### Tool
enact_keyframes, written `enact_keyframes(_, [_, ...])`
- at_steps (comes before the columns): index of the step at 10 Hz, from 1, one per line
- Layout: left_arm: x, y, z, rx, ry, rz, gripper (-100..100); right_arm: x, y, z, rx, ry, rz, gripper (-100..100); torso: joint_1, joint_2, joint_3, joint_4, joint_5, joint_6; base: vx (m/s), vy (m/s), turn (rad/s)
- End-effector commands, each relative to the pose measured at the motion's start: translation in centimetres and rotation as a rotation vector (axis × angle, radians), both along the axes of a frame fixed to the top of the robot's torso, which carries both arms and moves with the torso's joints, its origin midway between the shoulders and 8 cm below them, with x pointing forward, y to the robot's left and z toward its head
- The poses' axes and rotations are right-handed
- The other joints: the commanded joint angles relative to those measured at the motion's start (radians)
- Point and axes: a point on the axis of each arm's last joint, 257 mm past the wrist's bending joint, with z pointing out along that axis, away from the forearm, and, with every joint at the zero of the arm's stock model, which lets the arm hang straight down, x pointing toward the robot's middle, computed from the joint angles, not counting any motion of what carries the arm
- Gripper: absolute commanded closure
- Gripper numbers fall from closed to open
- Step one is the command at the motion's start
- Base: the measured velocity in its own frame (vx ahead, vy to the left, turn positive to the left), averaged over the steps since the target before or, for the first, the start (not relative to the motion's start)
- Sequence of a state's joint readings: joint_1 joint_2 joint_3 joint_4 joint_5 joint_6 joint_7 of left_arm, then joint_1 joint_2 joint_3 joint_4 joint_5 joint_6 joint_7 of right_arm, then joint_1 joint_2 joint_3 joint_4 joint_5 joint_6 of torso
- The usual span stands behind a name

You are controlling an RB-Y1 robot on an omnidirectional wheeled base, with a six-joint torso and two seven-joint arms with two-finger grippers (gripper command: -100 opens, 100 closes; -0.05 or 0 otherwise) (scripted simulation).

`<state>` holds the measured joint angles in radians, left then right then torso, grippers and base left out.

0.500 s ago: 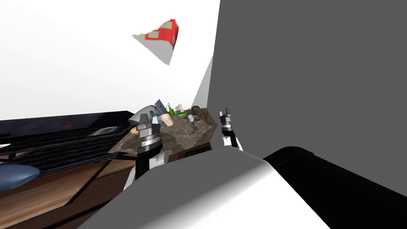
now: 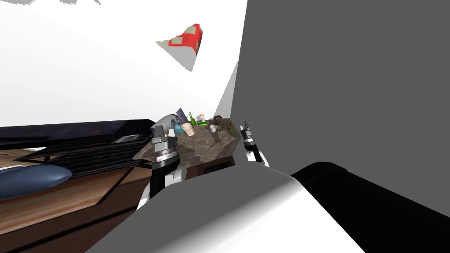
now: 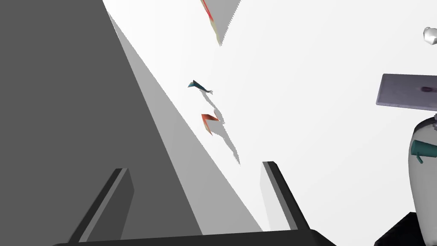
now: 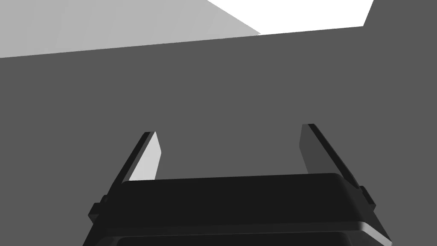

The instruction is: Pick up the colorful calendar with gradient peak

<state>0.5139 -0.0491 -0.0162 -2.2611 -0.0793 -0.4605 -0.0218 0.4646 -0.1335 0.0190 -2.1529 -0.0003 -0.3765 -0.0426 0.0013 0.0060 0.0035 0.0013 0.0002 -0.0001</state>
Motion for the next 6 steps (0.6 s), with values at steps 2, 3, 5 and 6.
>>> enact_keyframes(2, [0.0,0.0,0.0,0.0,0.0,0.0,0,0.6,0.5,-2.8,-0.069,0.076,0.021,-100,0.0,0.0,0.0,0.0,0.0,0.0,-0.076,0.034,0.08])
enact_keyframes(3, [0.0,0.0,0.0,0.0,0.0,0.0,0,0.9,0.7,-4.0,-0.1,0.109,0.03,-100,0.001,-0.001,0.0,0.0,0.0,0.0,-0.085,0.032,0.111])
enact_keyframes(5, [0.0,0.0,0.0,0.0,0.0,0.0,0,1.3,0.9,-6.9,-0.17,0.184,0.046,-100,0.001,0.0,0.0,0.0,0.0,0.0,-0.093,0.041,0.1])
enact_keyframes(6, [0.0,0.0,0.0,0.0,0.0,0.0,0,1.5,0.8,-8.5,-0.21,0.225,0.053,-100,0.001,0.0,0.0,0.0,0.0,0.0,-0.084,0.051,0.135])
